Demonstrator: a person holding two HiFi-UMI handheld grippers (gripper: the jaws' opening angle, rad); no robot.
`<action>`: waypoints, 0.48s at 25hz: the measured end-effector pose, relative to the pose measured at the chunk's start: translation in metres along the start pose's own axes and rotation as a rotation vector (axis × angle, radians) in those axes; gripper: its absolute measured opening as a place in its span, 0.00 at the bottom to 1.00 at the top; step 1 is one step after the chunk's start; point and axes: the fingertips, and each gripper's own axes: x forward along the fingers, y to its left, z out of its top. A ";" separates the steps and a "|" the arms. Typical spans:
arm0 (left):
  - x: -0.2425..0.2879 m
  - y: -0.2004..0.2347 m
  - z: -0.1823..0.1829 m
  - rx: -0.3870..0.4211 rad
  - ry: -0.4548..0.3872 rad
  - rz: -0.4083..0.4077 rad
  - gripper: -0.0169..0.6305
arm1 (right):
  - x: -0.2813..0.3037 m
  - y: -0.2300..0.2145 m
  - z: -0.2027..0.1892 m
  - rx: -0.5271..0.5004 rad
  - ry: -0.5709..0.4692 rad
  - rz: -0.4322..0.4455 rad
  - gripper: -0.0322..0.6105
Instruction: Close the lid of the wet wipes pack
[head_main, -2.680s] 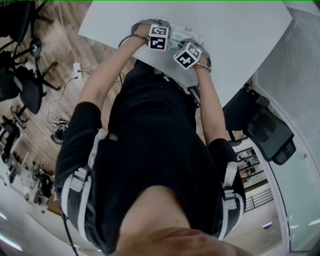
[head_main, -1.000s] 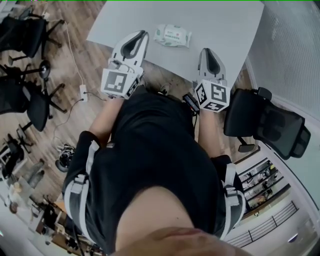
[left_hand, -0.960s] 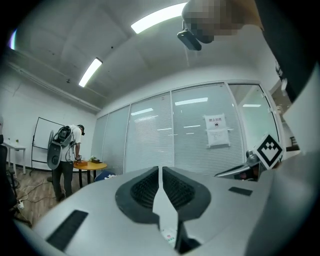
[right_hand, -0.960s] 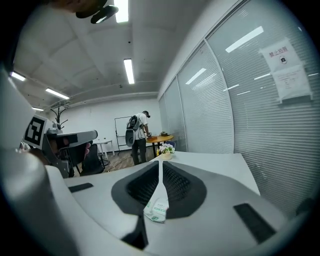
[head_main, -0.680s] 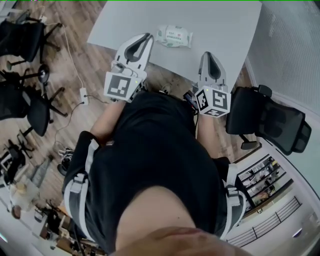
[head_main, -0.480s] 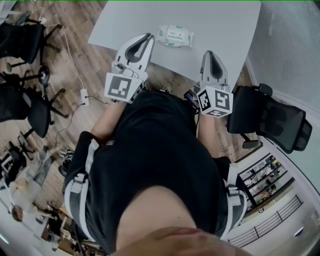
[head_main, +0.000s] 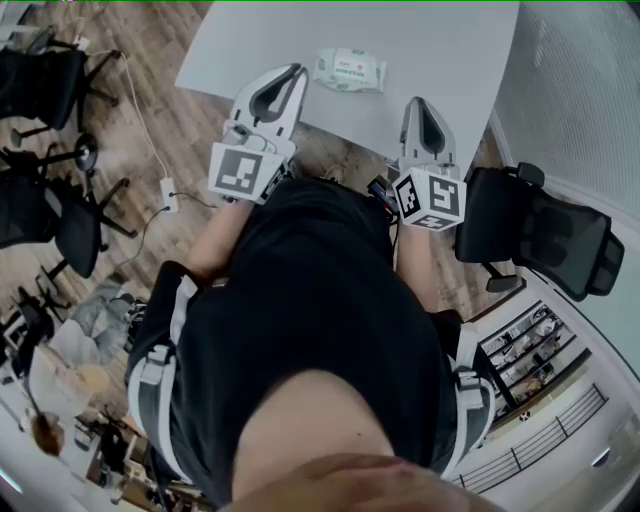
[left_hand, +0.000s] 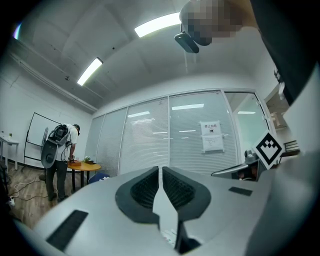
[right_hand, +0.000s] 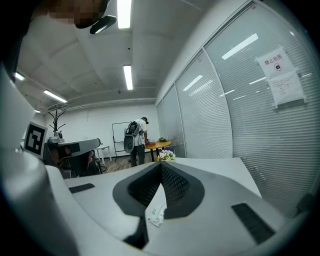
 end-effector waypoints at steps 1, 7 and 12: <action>0.000 0.000 0.001 0.001 -0.002 -0.001 0.09 | 0.000 -0.001 0.000 0.001 0.001 0.000 0.08; -0.001 -0.001 0.002 -0.002 -0.004 -0.004 0.09 | -0.002 0.000 0.000 -0.008 0.008 -0.003 0.08; -0.003 -0.003 0.001 -0.003 -0.004 -0.009 0.09 | -0.005 0.003 -0.001 -0.013 0.012 -0.001 0.08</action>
